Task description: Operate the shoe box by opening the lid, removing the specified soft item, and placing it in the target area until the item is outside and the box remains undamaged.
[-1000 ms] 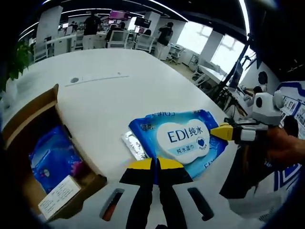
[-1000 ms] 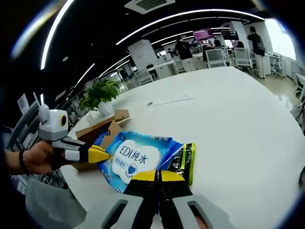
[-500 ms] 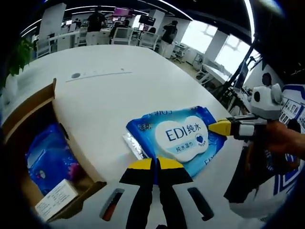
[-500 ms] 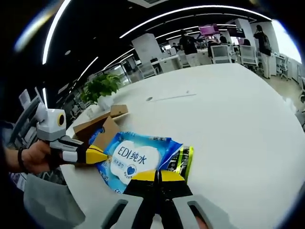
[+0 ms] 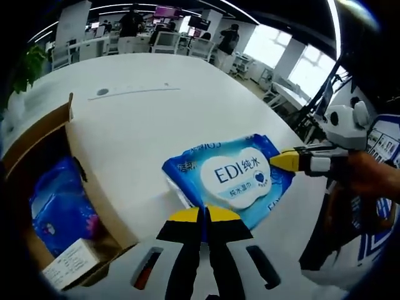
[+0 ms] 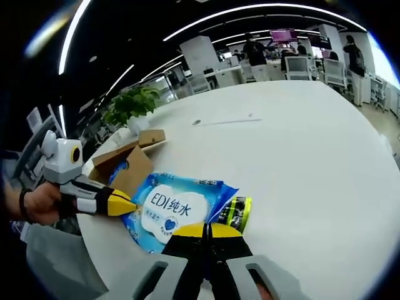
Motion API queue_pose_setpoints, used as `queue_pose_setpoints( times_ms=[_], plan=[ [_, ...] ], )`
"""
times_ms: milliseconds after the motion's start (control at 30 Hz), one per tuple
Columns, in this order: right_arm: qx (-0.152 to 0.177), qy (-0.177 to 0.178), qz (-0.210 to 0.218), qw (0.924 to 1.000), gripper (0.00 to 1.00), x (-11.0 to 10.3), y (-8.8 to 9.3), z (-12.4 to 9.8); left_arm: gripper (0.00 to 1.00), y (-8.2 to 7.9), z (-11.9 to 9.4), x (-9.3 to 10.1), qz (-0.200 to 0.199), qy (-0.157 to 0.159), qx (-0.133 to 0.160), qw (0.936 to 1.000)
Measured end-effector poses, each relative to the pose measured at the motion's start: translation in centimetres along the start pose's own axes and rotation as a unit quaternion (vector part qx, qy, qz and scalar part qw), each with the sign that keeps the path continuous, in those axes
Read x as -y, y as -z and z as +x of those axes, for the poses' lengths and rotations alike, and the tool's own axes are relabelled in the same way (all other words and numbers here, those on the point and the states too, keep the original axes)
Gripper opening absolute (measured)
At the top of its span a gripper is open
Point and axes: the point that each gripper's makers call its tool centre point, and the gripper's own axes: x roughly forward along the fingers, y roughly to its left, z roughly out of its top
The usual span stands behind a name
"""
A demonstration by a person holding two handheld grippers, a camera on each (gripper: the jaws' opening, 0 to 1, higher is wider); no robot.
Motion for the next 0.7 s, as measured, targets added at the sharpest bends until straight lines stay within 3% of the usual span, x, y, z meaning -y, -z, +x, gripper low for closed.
queue_pose_setpoints(
  times_ms=[700],
  plan=[
    [-0.023, 0.019, 0.006, 0.9995, 0.0, 1.5, 1.5, 2.0, 0.0, 0.9, 1.8, -1.1, -0.018, -0.014, -0.013, 0.9997]
  ],
)
